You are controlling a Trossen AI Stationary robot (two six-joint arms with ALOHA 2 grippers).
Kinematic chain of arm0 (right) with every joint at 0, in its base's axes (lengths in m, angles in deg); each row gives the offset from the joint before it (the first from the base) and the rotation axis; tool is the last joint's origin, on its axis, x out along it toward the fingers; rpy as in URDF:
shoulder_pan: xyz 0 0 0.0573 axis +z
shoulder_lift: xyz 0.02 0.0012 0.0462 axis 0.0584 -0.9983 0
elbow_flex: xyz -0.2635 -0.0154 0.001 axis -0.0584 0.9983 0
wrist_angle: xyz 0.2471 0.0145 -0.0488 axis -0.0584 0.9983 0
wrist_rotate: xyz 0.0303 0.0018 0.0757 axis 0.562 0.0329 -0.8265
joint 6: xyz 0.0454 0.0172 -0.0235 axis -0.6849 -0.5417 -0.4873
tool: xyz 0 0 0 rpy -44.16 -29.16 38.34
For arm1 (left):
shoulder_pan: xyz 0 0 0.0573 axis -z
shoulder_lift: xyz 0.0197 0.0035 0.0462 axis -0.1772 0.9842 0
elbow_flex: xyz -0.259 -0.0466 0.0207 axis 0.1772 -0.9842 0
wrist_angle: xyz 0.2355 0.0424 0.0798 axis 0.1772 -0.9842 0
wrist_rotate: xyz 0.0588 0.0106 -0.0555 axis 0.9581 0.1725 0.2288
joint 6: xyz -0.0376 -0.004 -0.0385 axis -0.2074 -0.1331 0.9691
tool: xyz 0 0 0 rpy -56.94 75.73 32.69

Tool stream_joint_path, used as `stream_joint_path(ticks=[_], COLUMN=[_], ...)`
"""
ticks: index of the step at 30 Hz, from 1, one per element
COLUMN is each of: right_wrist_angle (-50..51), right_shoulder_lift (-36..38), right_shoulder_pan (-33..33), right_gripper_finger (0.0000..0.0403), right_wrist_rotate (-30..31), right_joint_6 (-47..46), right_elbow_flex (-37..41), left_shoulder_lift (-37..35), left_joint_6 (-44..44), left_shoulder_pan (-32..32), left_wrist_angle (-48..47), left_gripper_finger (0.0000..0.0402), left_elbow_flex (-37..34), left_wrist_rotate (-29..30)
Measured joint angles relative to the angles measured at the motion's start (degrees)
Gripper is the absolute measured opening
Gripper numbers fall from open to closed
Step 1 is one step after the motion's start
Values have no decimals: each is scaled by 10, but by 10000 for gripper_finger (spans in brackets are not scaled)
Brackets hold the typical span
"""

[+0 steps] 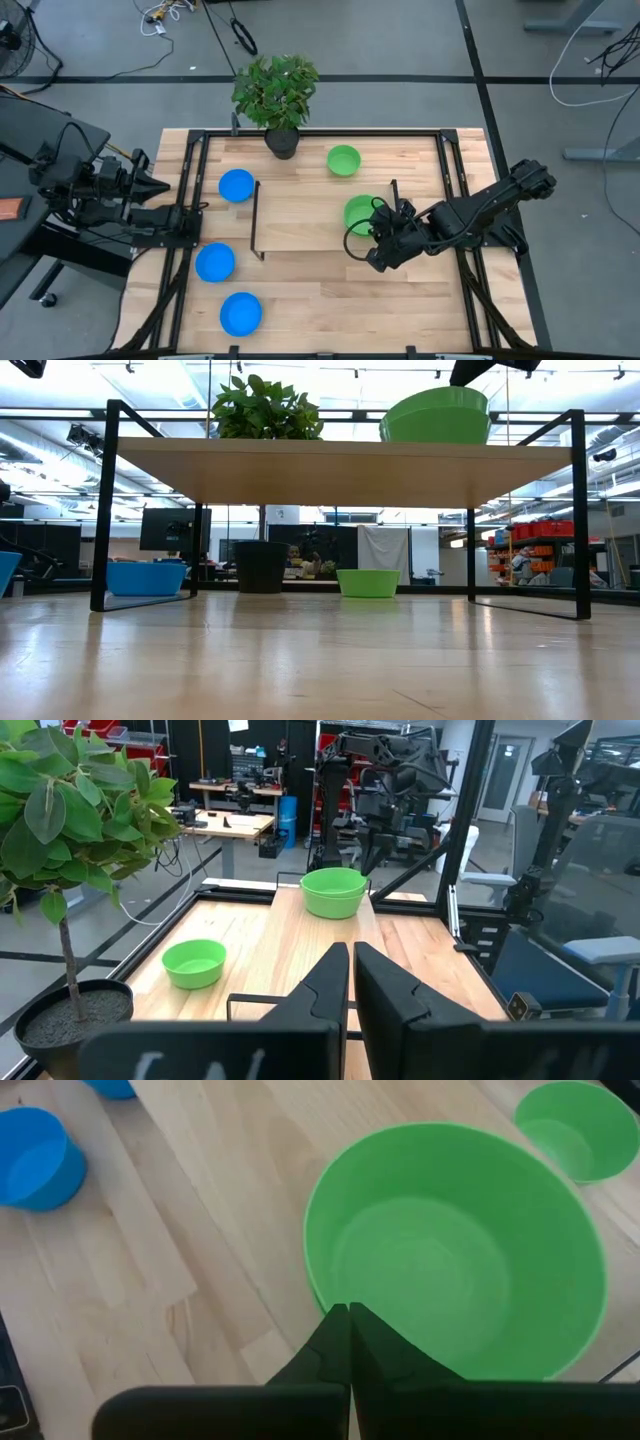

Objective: Pick & Place Mini bowls
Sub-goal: Stack the right green bowl on the green bowl on the shelf, then stack the green bowl on the green bowls on the shelf

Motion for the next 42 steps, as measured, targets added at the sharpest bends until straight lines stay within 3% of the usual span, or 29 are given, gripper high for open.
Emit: stream_joint_path(ticks=[8,22,30,42], right_wrist_angle=[11,20,19,22], right_shoulder_lift=[-3,-3,7,8], right_shoulder_pan=[-6,-3,-69,-190], right_gripper_finger=[0,0,0,0], right_wrist_rotate=[-9,36,16,-24], right_joint_6=[-17,-23,104,293], right_elbow_flex=[0,0,-10,-100], left_shoulder_lift=[0,0,0,0], left_joint_6=[0,0,0,0], left_shoulder_pan=[0,0,0,0], left_wrist_angle=[0,0,0,0], left_gripper_finger=[23,23,23,23], left_elbow_flex=[0,0,0,0], left_wrist_rotate=[0,0,0,0])
